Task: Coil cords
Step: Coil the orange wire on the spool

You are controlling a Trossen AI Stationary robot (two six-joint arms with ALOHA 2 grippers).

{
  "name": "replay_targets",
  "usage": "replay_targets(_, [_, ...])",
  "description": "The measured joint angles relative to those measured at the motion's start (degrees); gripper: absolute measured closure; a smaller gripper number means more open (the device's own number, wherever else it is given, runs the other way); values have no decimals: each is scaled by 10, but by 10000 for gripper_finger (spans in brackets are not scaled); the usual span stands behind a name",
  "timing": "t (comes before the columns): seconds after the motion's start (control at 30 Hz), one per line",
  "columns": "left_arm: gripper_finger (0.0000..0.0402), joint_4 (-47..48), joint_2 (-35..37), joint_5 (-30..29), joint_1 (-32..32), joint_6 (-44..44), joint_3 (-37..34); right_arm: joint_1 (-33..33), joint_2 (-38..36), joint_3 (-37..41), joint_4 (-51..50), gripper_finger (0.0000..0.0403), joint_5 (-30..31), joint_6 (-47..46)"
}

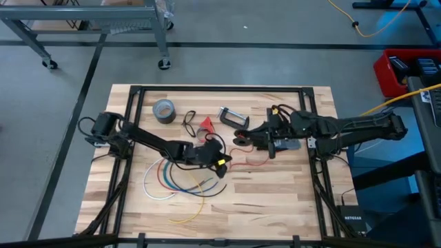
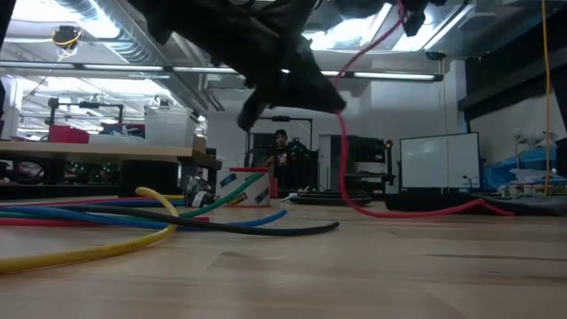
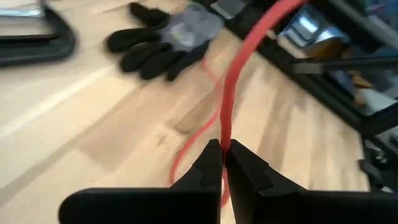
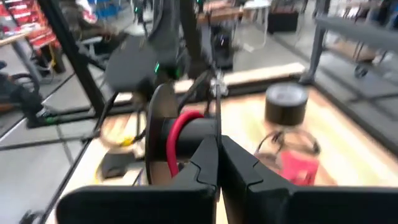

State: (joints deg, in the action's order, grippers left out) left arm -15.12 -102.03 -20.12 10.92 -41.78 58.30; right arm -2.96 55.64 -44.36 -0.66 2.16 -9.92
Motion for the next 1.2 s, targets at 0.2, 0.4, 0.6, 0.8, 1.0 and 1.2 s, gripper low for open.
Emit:
replay_targets(0.2, [401, 100, 38, 0, -24, -36, 0, 0, 0, 0, -72, 398, -34, -21])
replay_targets(0.4, [401, 114, 62, 9, -54, -50, 0, 0, 5, 0, -133, 398, -33, -37])
replay_targets(0.6, [401, 110, 70, 43, -83, -86, 0, 0, 34, 0, -154, 398, -20, -38])
replay_targets(0.8, [401, 52, 71, 95, -92, -88, -1, 0, 82, 0, -157, 398, 24, -38])
replay_targets(1.0, [401, 44, 71, 126, -88, -88, 0, 0, 113, 0, -159, 398, 71, -38])
replay_targets(1.2, [401, 114, 71, 125, -93, -87, 0, 0, 110, 0, -158, 398, 73, -38])
